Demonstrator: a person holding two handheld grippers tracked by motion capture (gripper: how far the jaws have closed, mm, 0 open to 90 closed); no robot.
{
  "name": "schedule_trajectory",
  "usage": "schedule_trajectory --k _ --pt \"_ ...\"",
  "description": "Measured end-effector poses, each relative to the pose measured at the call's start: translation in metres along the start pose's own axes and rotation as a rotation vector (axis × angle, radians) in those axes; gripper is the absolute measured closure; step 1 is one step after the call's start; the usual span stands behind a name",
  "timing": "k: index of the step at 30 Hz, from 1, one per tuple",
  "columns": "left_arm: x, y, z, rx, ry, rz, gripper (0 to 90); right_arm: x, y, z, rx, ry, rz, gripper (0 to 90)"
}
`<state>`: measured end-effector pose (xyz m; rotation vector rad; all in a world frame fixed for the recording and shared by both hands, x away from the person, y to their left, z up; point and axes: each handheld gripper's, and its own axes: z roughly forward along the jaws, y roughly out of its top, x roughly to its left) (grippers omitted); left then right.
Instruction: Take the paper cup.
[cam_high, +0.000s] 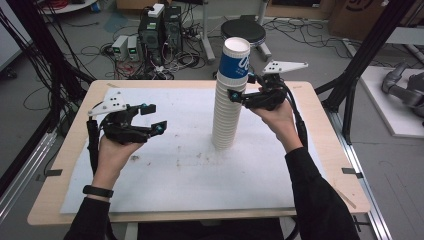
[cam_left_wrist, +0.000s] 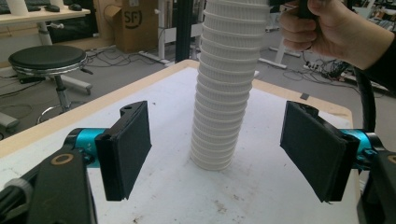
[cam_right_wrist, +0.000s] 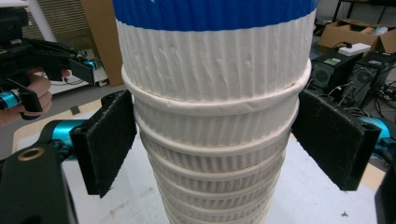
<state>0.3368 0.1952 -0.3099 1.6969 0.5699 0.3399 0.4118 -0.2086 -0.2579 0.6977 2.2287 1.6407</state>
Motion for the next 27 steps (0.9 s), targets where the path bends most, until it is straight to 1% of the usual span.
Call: schedule_trajectory --k 4,5,6,7,9,10,11,12,13,14,16,18,19,20,22,23,24,25,26,27 --pt "-0.001 0.004 0.0 0.001 -0.009 0.006 24.3 -0.001 0.0 0.0 0.0 0.0 -0.004 14.7" --pt "-0.003 0.008 0.001 -0.001 -0.016 0.007 24.2 -0.001 0.0 -0.001 0.002 0.001 -0.003 14.8" --pt "-0.003 0.008 0.001 -0.001 -0.016 0.007 24.2 -0.001 0.0 -0.001 0.0 0.003 -0.004 14.8" --pt "-0.005 0.014 0.003 0.003 -0.026 0.016 24.2 -0.001 0.0 -0.001 0.0 0.002 -0.004 14.8" --pt "-0.006 0.016 0.004 -0.001 -0.025 0.022 23.2 -0.001 0.0 0.0 0.0 0.001 -0.006 14.9" --pt "-0.007 0.021 0.005 -0.017 -0.029 0.024 22.3 -0.001 0.0 0.0 0.0 0.001 -0.008 14.9" --pt "-0.008 0.028 0.008 -0.038 -0.045 0.024 22.1 -0.001 0.0 0.0 -0.002 0.0 -0.006 15.0" --pt "-0.008 0.028 0.008 -0.038 -0.045 0.024 21.7 -0.001 0.0 0.0 -0.002 0.0 -0.006 15.0" --pt "-0.009 0.032 0.01 -0.041 -0.053 0.028 20.8 -0.001 0.0 0.0 -0.002 0.001 -0.007 15.0" --pt "-0.012 0.042 0.015 -0.041 -0.059 0.041 20.6 -0.001 0.0 -0.001 -0.001 0.0 -0.007 15.0" --pt "-0.014 0.052 0.021 -0.038 -0.067 0.052 20.3 -0.001 0.0 0.0 0.0 0.001 -0.014 15.1" --pt "-0.016 0.063 0.027 -0.036 -0.062 0.068 18.5 -0.001 0.0 0.0 -0.001 0.0 -0.011 15.1" --pt "-0.016 0.063 0.027 -0.036 -0.062 0.068 18.3 -0.001 0.0 0.001 -0.003 0.0 -0.013 15.1" --pt "-0.018 0.072 0.032 -0.037 -0.062 0.077 18.2 0.0 0.0 0.001 -0.004 -0.001 -0.012 15.1" --pt "-0.018 0.083 0.039 -0.049 -0.075 0.075 18.2 0.0 0.0 0.001 -0.004 0.0 -0.013 15.1" --pt "-0.018 0.083 0.039 -0.049 -0.075 0.075 18.2 -0.001 0.0 0.001 -0.005 -0.001 -0.015 15.1" --pt "-0.017 0.092 0.044 -0.062 -0.083 0.076 18.2 0.0 0.001 0.001 -0.004 -0.002 -0.014 15.1" --pt "-0.016 0.096 0.047 -0.068 -0.08 0.072 18.2 0.0 0.001 0.001 -0.003 -0.002 -0.013 15.1" --pt "-0.016 0.099 0.05 -0.078 -0.08 0.069 18.2 0.0 0.001 0.001 -0.002 -0.002 -0.011 15.1" --pt "-0.016 0.099 0.05 -0.078 -0.08 0.069 18.2 0.0 0.001 0.001 -0.003 -0.002 -0.012 15.1"
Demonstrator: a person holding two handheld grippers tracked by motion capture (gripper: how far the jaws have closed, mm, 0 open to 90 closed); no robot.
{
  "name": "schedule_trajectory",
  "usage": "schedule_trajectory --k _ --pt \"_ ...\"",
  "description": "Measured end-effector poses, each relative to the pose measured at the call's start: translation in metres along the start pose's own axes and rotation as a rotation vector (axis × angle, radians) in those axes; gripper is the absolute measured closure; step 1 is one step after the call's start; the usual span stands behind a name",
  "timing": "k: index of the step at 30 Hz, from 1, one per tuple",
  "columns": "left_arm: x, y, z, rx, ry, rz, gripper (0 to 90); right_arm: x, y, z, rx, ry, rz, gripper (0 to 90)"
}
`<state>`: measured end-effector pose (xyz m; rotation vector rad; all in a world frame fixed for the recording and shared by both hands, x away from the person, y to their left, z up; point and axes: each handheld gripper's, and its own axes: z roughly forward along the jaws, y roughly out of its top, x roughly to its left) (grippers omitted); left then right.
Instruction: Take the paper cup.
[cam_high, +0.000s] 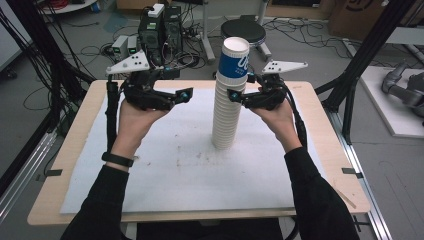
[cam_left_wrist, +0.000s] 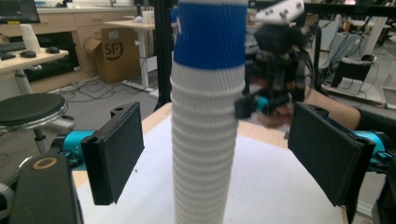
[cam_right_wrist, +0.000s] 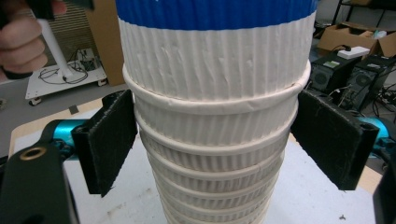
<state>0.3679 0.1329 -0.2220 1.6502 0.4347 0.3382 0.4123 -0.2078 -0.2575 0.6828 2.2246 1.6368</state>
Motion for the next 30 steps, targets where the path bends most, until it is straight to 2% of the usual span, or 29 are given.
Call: schedule_trajectory --k 1,5,15,19,25,30 --pt "0.003 0.006 0.006 -0.025 -0.014 -0.016 18.2 0.0 0.0 0.0 -0.001 0.0 -0.001 15.1" --pt "0.004 0.019 0.018 -0.039 -0.013 -0.008 18.2 -0.001 0.0 -0.001 0.001 0.001 0.001 15.2" --pt "0.004 0.046 0.049 -0.04 -0.032 -0.003 17.9 0.002 0.0 0.001 -0.001 -0.001 -0.013 15.2" --pt "0.005 0.06 0.067 -0.038 -0.048 -0.008 17.7 0.001 0.0 0.0 -0.002 -0.002 -0.011 15.2" --pt "0.004 0.069 0.085 -0.014 -0.048 -0.002 17.6 0.001 0.0 -0.001 0.001 -0.002 -0.014 15.2" --pt "0.006 0.071 0.096 -0.014 -0.047 -0.004 17.6 0.001 0.0 -0.001 0.004 -0.003 -0.016 15.3"
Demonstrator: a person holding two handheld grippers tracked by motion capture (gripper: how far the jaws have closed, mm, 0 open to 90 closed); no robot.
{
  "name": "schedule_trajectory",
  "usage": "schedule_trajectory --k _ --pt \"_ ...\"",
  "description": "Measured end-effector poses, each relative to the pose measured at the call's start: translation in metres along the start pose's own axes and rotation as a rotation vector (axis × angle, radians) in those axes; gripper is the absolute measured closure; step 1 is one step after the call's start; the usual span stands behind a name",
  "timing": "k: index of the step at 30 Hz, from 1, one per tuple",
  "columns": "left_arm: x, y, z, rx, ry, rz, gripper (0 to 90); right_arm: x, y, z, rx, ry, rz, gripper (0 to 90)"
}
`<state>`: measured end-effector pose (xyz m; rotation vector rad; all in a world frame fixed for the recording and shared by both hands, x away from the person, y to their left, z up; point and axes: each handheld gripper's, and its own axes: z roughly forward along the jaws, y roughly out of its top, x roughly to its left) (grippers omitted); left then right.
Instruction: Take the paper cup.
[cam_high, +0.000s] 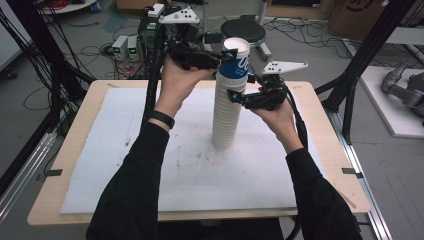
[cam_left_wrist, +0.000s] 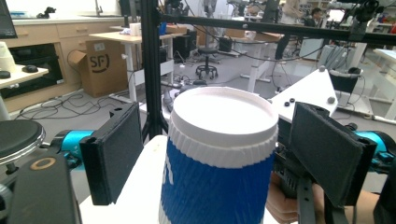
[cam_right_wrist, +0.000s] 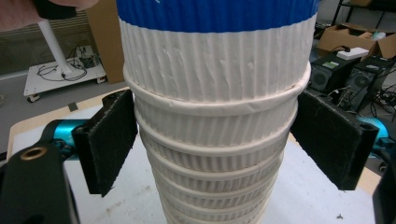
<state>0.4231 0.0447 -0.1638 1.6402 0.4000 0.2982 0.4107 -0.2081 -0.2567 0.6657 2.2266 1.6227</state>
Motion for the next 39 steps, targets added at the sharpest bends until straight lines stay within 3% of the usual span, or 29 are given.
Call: schedule_trajectory --k 4,13,19,30,39 --pt "0.0 0.001 0.01 -0.005 -0.02 -0.002 17.6 0.0 0.0 0.0 0.0 0.0 -0.001 15.2" --pt "0.0 0.002 0.023 0.024 -0.02 -0.001 21.7 0.0 0.0 -0.001 0.001 -0.001 0.001 15.3" --pt "0.0 0.001 0.025 0.019 -0.038 -0.006 29.4 -0.001 0.0 -0.001 0.002 -0.003 0.001 15.3" --pt "0.0 0.003 0.024 0.021 -0.034 0.002 30.2 0.0 0.0 -0.001 -0.001 -0.007 0.001 15.3" --pt "-0.003 0.012 0.019 -0.021 -0.031 0.01 30.4 0.0 0.0 -0.001 0.001 -0.007 0.001 15.3"
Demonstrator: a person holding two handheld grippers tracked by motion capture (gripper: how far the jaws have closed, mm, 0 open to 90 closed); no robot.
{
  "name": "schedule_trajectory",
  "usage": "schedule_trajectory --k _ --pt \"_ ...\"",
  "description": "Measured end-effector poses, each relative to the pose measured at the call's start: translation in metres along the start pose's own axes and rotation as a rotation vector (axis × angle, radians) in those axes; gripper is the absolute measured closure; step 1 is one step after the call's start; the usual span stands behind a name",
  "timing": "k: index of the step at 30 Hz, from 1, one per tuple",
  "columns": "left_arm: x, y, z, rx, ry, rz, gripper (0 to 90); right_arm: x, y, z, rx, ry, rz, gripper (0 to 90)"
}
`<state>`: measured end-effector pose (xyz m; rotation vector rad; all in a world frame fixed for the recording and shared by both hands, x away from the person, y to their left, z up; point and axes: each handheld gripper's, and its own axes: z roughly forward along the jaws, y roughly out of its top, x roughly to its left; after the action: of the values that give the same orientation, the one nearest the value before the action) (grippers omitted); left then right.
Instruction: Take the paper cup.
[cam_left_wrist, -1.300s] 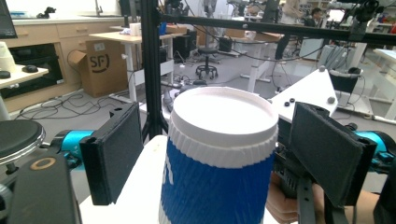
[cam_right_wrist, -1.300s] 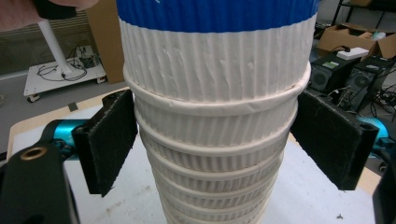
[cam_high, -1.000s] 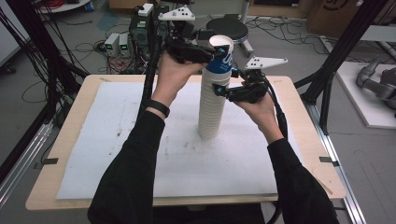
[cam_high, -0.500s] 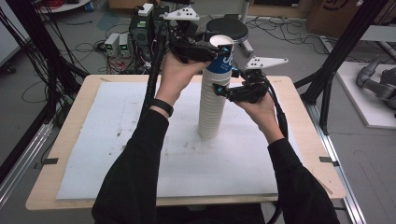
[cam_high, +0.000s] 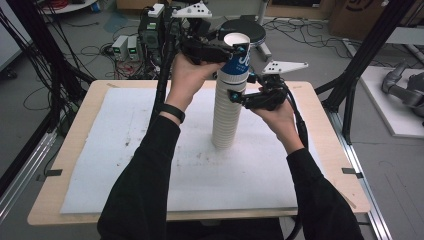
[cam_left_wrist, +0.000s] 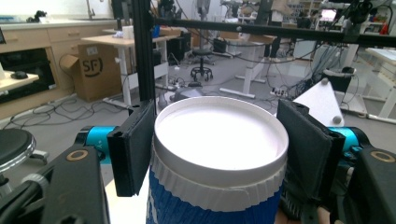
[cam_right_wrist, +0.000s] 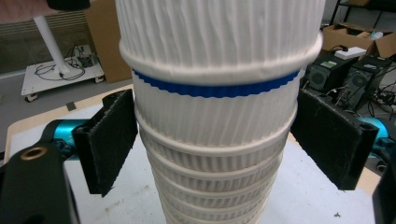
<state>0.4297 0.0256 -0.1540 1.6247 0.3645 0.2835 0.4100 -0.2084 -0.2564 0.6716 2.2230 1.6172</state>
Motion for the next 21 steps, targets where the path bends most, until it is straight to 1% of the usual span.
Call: schedule_trajectory --k 3,5,9,13,15,17,21 --pt "0.0 0.002 -0.001 -0.007 -0.002 0.003 30.4 0.0 0.0 0.0 -0.001 -0.001 0.0 15.3" --pt "0.0 0.003 -0.003 -0.024 -0.005 -0.003 30.5 0.0 0.0 0.0 -0.001 -0.001 -0.001 15.3" --pt "0.0 0.009 -0.004 -0.029 -0.004 0.005 30.6 0.0 0.0 0.0 0.0 -0.002 -0.001 15.3" --pt "-0.003 0.018 -0.006 -0.034 -0.005 0.021 30.6 0.0 0.0 0.0 0.0 -0.002 -0.002 15.3" --pt "-0.006 0.024 -0.009 -0.051 -0.006 0.032 30.6 0.0 0.0 0.0 0.0 -0.001 0.0 15.3" --pt "-0.006 0.026 -0.01 -0.059 -0.005 0.033 30.6 0.0 0.0 0.0 0.0 -0.002 -0.002 15.3" --pt "-0.008 0.032 -0.014 -0.069 -0.004 0.048 30.6 0.0 0.0 0.0 0.002 -0.002 -0.005 15.3"
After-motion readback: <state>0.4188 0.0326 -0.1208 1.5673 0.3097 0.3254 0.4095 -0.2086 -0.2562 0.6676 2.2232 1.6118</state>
